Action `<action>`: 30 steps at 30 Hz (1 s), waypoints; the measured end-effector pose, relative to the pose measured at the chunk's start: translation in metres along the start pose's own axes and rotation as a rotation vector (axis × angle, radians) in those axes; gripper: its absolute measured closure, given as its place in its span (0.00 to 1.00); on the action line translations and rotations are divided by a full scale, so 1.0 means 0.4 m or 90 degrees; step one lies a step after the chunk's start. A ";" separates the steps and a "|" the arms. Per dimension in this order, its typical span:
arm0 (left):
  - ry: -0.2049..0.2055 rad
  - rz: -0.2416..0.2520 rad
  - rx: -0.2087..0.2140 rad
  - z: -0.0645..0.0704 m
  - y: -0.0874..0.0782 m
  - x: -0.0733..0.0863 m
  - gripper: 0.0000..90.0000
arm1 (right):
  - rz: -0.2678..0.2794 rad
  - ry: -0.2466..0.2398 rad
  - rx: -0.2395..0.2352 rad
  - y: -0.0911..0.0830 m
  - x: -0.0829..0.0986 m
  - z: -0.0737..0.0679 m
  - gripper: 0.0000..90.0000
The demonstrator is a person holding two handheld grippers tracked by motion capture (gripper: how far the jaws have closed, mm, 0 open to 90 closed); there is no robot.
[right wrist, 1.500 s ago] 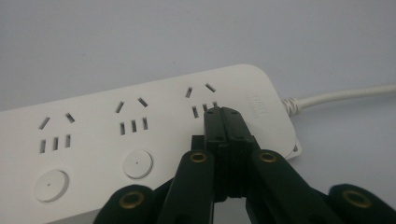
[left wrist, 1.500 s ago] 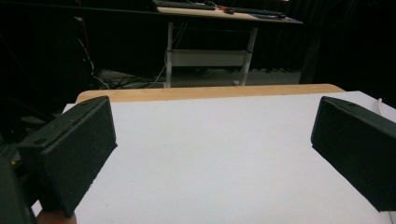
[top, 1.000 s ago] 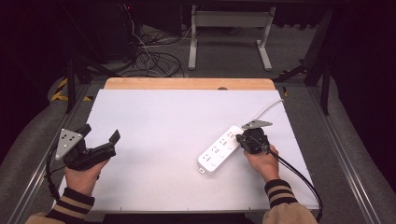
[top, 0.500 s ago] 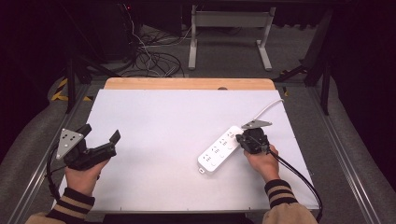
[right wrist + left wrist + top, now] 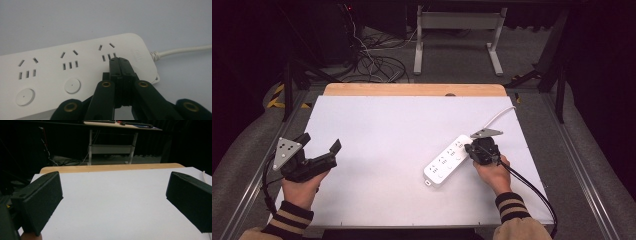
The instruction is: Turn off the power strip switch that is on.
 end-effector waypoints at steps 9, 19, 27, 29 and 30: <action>0.000 -0.001 0.000 -0.001 -0.002 0.000 0.01 | 0.005 -0.005 0.006 -0.002 0.001 -0.002 1.00; -0.001 0.000 0.001 -0.001 -0.001 0.000 0.01 | 0.022 -0.023 0.018 -0.006 -0.002 -0.005 1.00; 0.000 0.000 0.001 -0.002 -0.003 -0.002 0.01 | 0.030 -0.023 0.024 -0.006 -0.004 -0.006 1.00; 0.000 0.002 0.001 -0.002 -0.003 -0.003 0.01 | 0.038 -0.029 0.017 -0.007 -0.006 -0.011 1.00; -0.002 0.003 0.001 -0.002 -0.004 -0.004 0.01 | 0.052 -0.028 0.018 -0.010 -0.010 -0.012 1.00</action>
Point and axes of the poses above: each handheld gripper's, and its own axes: y roughly forward along the jaws, x roughly out of its underside, z roughly to its right, the point moved 8 cm from there along y, roughly forward along the jaws, and after that the axes turned 1 degree about y, right-handed, at the moved point
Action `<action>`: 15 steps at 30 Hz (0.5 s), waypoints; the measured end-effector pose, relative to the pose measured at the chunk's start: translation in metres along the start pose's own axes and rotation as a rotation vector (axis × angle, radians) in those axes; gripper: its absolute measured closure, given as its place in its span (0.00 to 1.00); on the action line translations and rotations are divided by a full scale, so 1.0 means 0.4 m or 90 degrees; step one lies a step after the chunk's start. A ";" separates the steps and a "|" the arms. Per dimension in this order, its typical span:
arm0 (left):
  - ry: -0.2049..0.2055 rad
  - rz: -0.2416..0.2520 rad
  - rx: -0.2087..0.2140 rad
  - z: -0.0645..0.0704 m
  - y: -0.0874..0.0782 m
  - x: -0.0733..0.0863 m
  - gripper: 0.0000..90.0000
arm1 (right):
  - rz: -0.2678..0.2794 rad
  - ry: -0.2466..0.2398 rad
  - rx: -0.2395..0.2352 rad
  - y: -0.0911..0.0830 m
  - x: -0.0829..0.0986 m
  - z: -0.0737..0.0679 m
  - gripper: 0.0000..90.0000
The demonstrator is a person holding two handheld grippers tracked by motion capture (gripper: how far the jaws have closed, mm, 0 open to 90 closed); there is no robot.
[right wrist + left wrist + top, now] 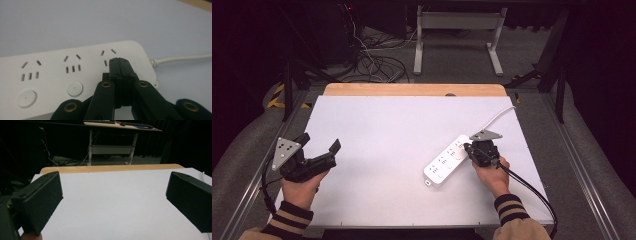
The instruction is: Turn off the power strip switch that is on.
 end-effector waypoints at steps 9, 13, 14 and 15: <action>-0.002 0.007 -0.005 -0.004 -0.006 -0.003 0.01 | 0.258 0.032 0.016 -0.177 -0.108 0.040 1.00; -0.004 0.006 -0.011 -0.008 -0.005 -0.003 0.01 | 0.396 0.035 0.024 -0.303 -0.107 0.053 1.00; -0.004 0.007 -0.010 -0.007 -0.005 -0.004 0.01 | 0.438 0.051 0.030 -0.336 -0.103 0.059 1.00; -0.005 0.008 -0.009 -0.006 -0.005 -0.004 0.02 | 0.466 0.067 0.038 -0.357 -0.097 0.066 1.00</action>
Point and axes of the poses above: each handheld gripper's, and its own axes: y roughly forward along the jaws, x roughly out of its underside, z roughly to its right, the point moved 8 cm from there along y, roughly forward along the jaws, and after that the axes turned 1 degree about y, right-handed, at the moved point
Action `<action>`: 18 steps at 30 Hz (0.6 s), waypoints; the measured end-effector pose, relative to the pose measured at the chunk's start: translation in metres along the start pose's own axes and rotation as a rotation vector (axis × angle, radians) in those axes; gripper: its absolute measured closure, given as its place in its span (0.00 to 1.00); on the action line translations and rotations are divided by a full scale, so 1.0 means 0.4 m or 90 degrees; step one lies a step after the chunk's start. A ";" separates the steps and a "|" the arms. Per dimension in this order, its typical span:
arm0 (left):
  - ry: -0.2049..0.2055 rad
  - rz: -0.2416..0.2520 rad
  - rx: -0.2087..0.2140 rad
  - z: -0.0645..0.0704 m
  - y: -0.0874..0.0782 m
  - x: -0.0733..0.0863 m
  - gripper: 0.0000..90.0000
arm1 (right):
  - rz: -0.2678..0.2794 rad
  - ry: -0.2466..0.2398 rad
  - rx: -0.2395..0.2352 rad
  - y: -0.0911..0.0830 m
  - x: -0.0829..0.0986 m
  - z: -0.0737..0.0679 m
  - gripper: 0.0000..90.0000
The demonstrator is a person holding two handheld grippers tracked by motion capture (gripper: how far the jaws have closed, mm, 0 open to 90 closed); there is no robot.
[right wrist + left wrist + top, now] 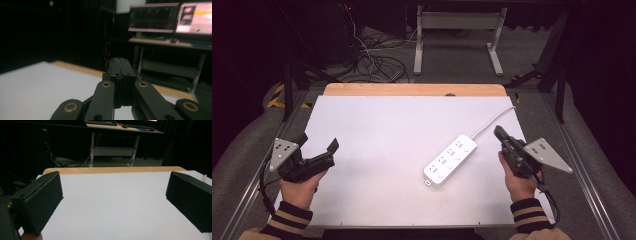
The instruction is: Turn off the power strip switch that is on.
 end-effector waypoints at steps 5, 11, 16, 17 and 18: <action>0.005 0.000 0.003 0.005 0.003 0.000 0.02 | 0.027 0.006 0.021 -0.025 -0.005 0.012 1.00; 0.004 -0.002 0.004 0.002 0.004 0.000 0.02 | 0.009 -0.011 0.020 -0.010 0.012 0.001 1.00; 0.003 -0.002 0.004 0.003 0.003 0.000 0.02 | 0.007 -0.023 0.019 -0.007 0.017 0.001 1.00; 0.003 -0.003 0.004 0.003 0.003 0.001 0.02 | 0.009 -0.026 0.018 -0.008 0.017 -0.001 0.92; 0.004 -0.005 0.004 0.003 0.004 0.001 0.02 | 0.014 -0.026 0.018 -0.007 0.017 -0.001 0.77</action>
Point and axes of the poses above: each handheld gripper's, and its own axes: y roughly forward along the jaws, x roughly out of its underside, z roughly to its right, the point moved 8 cm from there along y, roughly forward along the jaws, and after that the axes turned 1 degree about y, right-handed, at the moved point
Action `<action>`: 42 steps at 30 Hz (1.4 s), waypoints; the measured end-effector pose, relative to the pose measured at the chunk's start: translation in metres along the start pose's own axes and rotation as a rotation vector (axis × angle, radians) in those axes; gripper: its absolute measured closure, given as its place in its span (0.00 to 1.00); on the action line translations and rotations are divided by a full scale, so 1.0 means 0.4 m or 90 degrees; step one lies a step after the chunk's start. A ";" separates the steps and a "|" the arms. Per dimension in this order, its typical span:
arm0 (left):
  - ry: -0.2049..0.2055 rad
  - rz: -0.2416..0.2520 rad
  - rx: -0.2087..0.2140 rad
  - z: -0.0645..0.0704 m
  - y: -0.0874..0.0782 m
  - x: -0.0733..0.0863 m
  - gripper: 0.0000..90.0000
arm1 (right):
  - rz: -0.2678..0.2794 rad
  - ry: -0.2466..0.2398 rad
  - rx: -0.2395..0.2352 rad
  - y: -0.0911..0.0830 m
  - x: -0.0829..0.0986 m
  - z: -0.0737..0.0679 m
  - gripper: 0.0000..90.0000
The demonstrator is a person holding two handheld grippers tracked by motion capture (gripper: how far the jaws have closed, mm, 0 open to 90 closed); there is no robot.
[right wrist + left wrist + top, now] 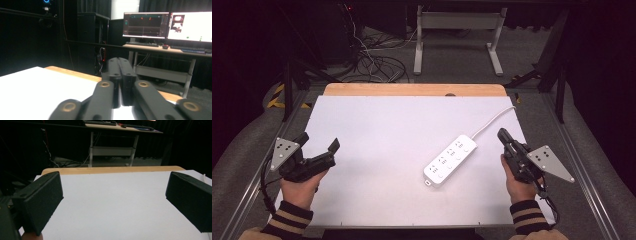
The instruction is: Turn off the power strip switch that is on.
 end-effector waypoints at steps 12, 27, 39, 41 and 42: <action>0.000 0.001 0.001 0.000 -0.001 0.000 0.02 | 0.006 0.006 0.072 0.016 0.013 0.036 0.10; 0.000 0.001 -0.001 -0.002 -0.003 0.001 0.02 | -0.026 0.008 0.067 0.030 0.032 0.033 0.11; 0.002 -0.001 0.001 0.000 -0.002 0.001 0.02 | -0.042 0.006 0.059 0.034 0.041 0.027 0.12; 0.000 0.001 0.000 -0.001 -0.003 0.000 0.02 | -0.044 0.005 0.059 0.035 0.042 0.026 0.12; 0.000 0.001 -0.001 -0.002 -0.003 0.000 0.02 | -0.045 0.004 0.060 0.035 0.043 0.026 0.12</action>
Point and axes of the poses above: each handheld gripper's, and its own axes: y roughly forward along the jaws, x roughly out of its underside, z roughly to its right, the point moved 8 cm from there along y, roughly forward along the jaws, and after that the axes turned 1 degree about y, right-handed, at the moved point
